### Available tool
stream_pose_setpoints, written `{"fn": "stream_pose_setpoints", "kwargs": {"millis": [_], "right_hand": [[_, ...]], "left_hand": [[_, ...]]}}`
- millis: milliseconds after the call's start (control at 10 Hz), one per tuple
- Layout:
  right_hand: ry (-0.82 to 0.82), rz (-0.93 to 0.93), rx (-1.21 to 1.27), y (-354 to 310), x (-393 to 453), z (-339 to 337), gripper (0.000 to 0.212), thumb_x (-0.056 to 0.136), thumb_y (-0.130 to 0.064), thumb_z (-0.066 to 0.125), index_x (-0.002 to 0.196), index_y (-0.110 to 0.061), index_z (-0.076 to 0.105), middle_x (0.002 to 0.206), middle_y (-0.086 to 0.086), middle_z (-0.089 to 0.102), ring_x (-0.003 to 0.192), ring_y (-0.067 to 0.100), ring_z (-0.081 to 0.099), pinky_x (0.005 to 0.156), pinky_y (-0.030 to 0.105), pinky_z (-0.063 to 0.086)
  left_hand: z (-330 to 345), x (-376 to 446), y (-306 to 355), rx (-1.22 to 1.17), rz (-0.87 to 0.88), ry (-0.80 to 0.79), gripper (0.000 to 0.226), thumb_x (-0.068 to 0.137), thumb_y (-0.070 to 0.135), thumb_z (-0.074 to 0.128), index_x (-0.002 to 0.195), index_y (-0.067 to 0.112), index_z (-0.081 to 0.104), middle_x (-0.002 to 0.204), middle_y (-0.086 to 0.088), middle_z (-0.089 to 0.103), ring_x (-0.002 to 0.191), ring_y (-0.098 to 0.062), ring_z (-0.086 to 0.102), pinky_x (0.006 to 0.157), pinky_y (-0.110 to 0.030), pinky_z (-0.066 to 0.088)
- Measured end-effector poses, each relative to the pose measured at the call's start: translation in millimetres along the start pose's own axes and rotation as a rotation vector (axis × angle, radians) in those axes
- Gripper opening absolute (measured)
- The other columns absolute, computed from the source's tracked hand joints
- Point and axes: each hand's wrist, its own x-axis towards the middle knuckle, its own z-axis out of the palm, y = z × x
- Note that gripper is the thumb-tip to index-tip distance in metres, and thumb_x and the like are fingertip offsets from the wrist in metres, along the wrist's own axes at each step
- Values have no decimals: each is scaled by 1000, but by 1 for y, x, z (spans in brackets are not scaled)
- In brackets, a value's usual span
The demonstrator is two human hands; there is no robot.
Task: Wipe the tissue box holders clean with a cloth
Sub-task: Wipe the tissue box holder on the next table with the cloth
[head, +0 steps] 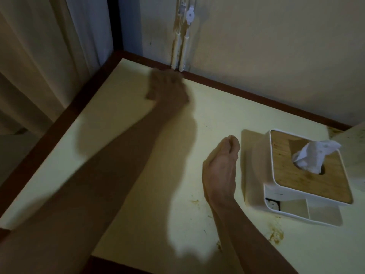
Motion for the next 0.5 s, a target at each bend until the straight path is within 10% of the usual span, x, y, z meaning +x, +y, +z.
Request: {"fn": "stream_pose_setpoints", "kwargs": {"millis": [100,200,300,500], "right_hand": [[8,-22,-48,-4,1,-2,48,90,-5,36,137,-8,30,143,3,26,114,27,51,95,39,48],[11,-2,8,-4,1,-6,51,85,0,41,135,-5,34,141,5,27,113,25,51,91,32,47],[37,-5,72,-12,-2,-11,48,87,-20,27,128,-2,41,135,8,34,105,23,52,90,36,49],[56,-1,96,-15,-4,-13,48,87,-28,22,123,-3,42,134,7,35,100,21,52,85,34,49]], "left_hand": [[-1,-22,78,44,427,11,55,76,45,61,120,14,48,117,-9,55,102,-29,53,87,-47,42],[33,-46,91,-15,806,27,64,90,38,49,145,13,29,151,-12,30,141,-28,25,115,-53,15],[36,-67,41,-44,736,252,44,94,30,40,132,10,49,137,-13,50,132,-32,41,112,-51,21],[37,-83,-139,36,0,338,52,98,32,29,143,6,28,147,-21,30,133,-42,27,111,-57,18]]}}
